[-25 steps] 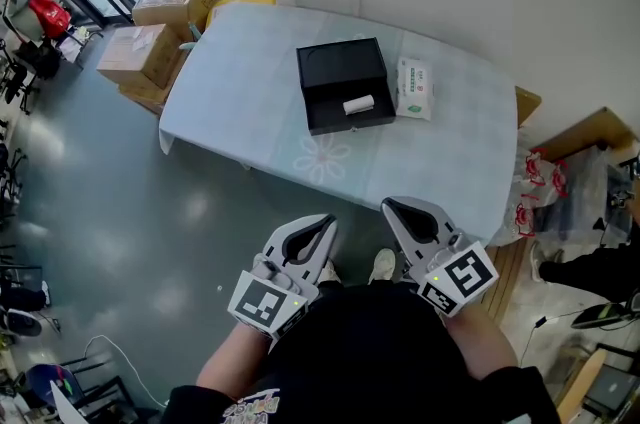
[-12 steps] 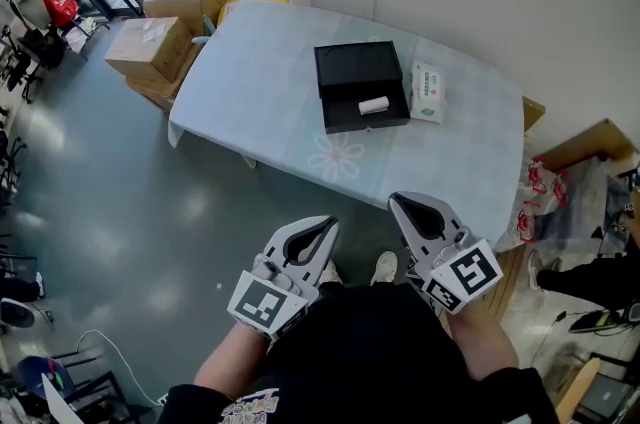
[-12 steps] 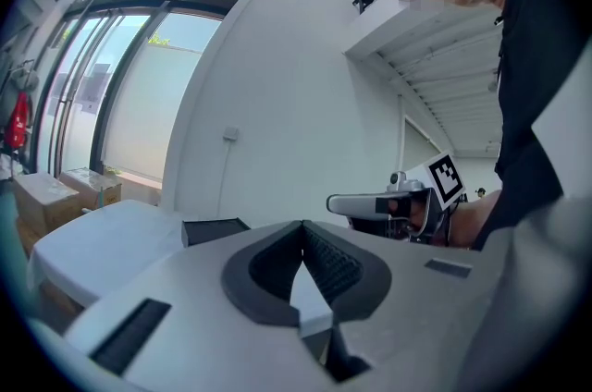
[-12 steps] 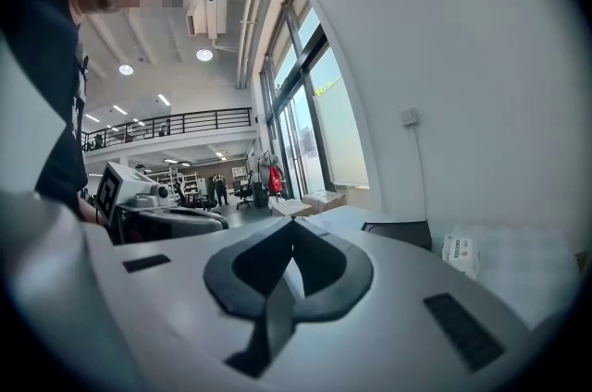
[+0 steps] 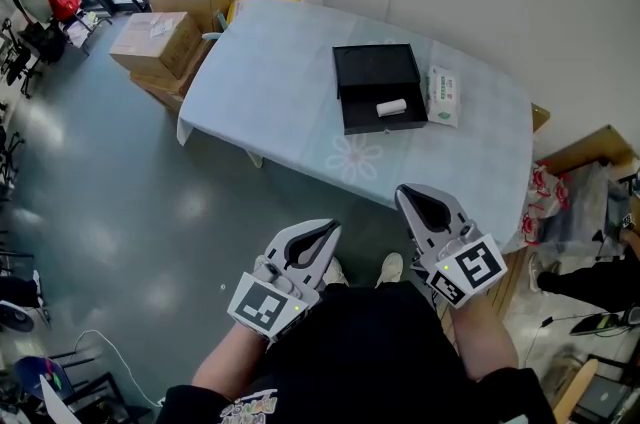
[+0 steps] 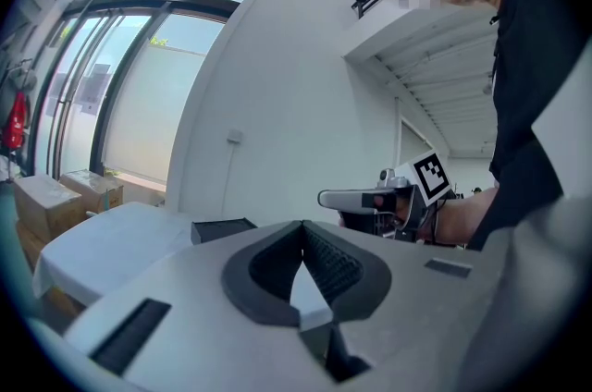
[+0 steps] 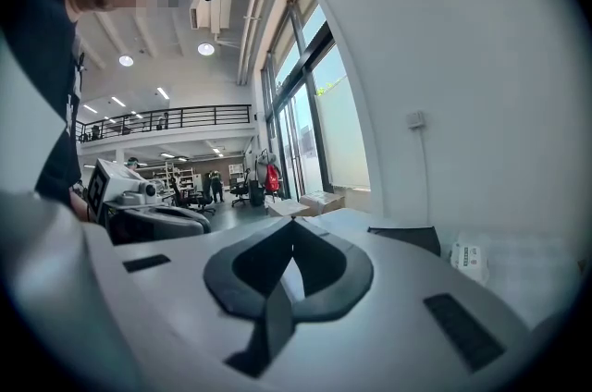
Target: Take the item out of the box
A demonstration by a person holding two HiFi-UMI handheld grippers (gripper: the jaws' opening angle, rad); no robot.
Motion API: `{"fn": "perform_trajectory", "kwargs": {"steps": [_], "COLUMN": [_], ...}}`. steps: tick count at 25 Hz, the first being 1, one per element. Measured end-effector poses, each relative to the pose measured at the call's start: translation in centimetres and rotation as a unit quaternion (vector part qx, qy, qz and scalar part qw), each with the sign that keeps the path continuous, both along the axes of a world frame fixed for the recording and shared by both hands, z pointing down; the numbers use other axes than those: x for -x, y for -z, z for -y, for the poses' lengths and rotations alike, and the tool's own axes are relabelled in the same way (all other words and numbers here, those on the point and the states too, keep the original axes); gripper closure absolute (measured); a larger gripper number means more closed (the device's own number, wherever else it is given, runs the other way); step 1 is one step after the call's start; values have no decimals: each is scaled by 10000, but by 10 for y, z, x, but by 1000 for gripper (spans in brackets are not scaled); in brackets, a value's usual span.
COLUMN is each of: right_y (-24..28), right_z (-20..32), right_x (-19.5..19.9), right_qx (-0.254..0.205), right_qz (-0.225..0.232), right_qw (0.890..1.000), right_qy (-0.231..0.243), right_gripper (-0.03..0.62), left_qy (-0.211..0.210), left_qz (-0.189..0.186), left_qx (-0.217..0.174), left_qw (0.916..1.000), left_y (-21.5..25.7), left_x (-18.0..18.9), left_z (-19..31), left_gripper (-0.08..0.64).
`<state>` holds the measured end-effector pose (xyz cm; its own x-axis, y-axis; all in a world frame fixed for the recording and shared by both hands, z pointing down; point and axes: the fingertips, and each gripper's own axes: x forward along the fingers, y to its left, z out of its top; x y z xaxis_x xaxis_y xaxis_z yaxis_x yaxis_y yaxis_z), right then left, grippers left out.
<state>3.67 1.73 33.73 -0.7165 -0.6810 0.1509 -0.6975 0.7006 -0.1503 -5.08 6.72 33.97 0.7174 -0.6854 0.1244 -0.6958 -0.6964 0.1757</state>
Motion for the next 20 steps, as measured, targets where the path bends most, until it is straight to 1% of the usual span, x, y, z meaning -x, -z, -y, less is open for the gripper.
{"fn": "perform_trajectory", "kwargs": {"steps": [3,10,16,20], "right_y": [-2,-4,-6,-9], "right_z": [6,22,39,53], "right_x": [12,36,48,49], "right_qx": [-32,-77,-140,-177], "right_qz": [-44,-134,-227,-300], "right_qw": [10000,9999,9995,9992], "right_qy": [-16,22,141,211], "right_gripper": [583,583,583,583], "left_qy": [-18,-9,75,190], "left_qz": [-6,-25,33,-5], "left_qx": [-33,46,-4,90], "left_qw": [10000,10000,10000,9998], "left_y": [-1,-6,-3,-9], "left_x": [13,37,46,48], "left_z": [1,1,11,16], "left_gripper": [552,552,552,552]}}
